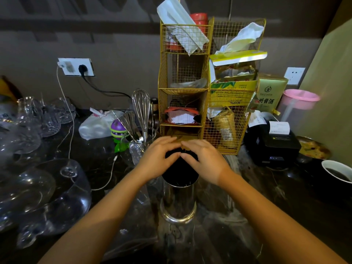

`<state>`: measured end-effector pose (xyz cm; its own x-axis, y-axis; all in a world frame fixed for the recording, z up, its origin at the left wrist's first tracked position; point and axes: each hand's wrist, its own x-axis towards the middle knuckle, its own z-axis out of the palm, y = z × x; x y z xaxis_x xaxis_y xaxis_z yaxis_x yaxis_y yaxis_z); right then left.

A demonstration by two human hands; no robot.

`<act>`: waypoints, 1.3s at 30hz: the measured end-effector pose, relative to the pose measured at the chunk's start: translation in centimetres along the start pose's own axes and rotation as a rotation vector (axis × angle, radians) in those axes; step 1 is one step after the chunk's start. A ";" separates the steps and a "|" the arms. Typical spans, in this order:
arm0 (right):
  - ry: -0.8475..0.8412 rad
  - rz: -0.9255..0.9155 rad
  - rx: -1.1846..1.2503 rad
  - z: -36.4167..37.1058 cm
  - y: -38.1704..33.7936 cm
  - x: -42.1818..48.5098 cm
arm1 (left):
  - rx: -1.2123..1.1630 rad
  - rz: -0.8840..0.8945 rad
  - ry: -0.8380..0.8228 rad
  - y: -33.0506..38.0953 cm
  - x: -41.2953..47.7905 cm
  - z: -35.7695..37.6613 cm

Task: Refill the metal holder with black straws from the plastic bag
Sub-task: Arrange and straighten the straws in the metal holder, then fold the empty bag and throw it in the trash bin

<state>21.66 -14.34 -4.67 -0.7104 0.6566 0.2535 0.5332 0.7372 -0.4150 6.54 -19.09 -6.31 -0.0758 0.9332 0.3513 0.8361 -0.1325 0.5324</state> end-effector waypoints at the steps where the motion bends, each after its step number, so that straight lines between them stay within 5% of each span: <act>1: -0.007 -0.014 -0.007 -0.2 -0.4 0.1 | 0.018 0.006 0.002 -0.2 -0.1 -0.6; 13: -0.153 -0.313 0.084 3.8 -7.8 -1.4 | 0.053 -0.098 0.014 -5.5 -9.4 -5.1; 27: -0.704 -0.210 -0.095 14.9 -1.8 -4.6 | 0.331 -0.473 -0.480 -13.6 -21.8 0.3; 32: -0.794 -0.239 -0.148 16.4 -0.6 -5.2 | 0.280 -0.557 -0.448 -14.1 -22.6 1.4; 39: -0.736 -0.263 -0.095 17.8 0.2 -5.1 | 0.117 -0.451 -0.350 -13.7 -22.0 2.4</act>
<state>17.21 -20.43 -21.58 -0.9227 0.2083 -0.3244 0.3185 0.8859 -0.3371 -1.94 -36.99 -23.12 -0.2709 0.9463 -0.1764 0.8188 0.3229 0.4747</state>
